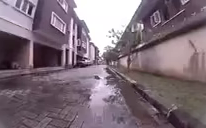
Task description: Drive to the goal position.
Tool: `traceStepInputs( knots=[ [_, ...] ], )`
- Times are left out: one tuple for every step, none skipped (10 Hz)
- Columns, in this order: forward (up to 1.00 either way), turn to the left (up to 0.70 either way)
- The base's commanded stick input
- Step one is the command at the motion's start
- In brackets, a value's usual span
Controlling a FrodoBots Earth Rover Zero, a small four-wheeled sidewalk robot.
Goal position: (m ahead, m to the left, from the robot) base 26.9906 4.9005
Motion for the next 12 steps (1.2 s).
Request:
traceStepInputs(
  knots=[
    [0.5,0.0],
    [0.5,0.0],
    [0.5,0.0],
    [0.5,0.0],
    [0.5,0.0],
    [0.5,0.0],
    [0.5,0.0],
    [0.5,0.0],
    [0.5,0.0],
    [0.5,0.0],
    [0.5,0.0],
    [0.5,0.0]
  ],
)
